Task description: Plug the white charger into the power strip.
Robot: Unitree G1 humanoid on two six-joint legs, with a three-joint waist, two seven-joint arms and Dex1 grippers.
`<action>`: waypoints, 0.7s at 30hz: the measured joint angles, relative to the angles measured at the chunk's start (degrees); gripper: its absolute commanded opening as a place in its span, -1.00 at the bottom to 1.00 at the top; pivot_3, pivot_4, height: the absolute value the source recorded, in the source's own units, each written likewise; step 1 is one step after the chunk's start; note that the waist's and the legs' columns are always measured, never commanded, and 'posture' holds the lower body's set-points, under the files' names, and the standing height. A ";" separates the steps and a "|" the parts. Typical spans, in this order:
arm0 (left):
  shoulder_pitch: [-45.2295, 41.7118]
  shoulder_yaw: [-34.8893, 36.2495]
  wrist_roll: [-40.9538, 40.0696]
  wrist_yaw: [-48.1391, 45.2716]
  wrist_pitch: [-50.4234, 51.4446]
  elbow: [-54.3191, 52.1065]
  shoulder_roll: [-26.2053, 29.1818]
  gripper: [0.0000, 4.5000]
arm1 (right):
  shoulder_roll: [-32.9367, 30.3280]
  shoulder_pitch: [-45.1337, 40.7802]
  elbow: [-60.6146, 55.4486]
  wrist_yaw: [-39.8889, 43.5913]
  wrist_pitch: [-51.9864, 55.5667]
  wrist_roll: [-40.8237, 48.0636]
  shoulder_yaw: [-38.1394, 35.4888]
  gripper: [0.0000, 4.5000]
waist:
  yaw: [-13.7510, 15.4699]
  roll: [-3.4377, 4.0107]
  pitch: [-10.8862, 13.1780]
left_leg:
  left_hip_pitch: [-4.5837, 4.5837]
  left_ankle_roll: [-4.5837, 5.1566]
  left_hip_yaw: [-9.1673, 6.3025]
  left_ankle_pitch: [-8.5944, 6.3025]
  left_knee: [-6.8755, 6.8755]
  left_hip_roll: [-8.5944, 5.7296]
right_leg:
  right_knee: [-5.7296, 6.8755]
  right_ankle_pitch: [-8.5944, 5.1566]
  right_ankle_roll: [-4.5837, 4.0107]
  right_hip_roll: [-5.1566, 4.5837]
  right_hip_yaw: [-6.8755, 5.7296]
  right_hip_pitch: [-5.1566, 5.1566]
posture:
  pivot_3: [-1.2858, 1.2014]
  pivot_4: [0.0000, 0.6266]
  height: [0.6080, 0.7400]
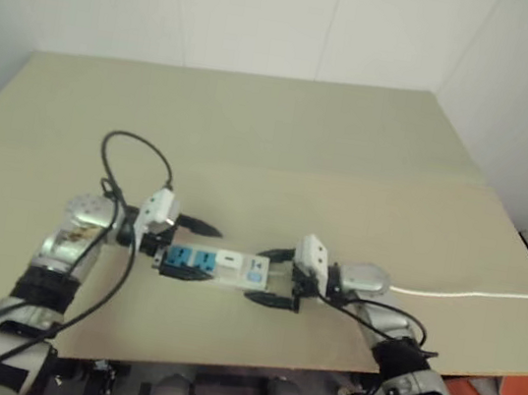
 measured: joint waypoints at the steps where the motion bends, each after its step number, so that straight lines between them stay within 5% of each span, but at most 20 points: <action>1: 0.00 0.76 -0.14 -0.06 0.13 -0.80 0.75 1.00 | -0.87 0.08 -0.82 0.03 0.18 0.29 -0.41 0.98 | 0.11 0.01 0.02 | -0.02 0.00 0.00 0.00 -0.03 -0.01 | -0.06 0.00 0.00 -0.02 -0.01 0.00 | 0.03 -0.52 1.00; 10: 2.56 7.29 -3.37 -2.58 2.56 -6.45 11.41 1.00 | -12.50 8.03 -19.73 -0.48 8.84 9.27 -10.70 0.98 | 1.27 0.00 0.05 | -1.07 0.03 0.00 -0.02 -0.03 -0.01 | -0.09 -0.02 0.03 -0.07 -0.05 -1.01 | 0.03 -0.52 1.00; 15: 9.80 14.71 -3.72 -3.36 2.71 -8.98 20.96 1.00 | -21.51 16.77 -27.32 -1.46 12.73 13.94 -20.76 0.98 | 1.28 0.01 0.07 | -1.09 0.16 0.09 -0.10 -0.12 -0.04 | -0.45 -0.05 0.08 -0.15 -0.06 -0.94 | 0.03 -0.52 1.00; 21: 24.23 26.61 -5.33 -2.93 5.39 -15.97 25.07 1.00 | -27.74 27.72 -33.43 -2.76 15.20 16.87 -32.35 0.98 | 1.32 0.01 0.08 | -1.03 0.16 0.19 -0.10 -0.20 -0.02 | -0.52 -0.06 0.09 -0.17 -0.05 -0.89 | 0.03 -0.52 1.00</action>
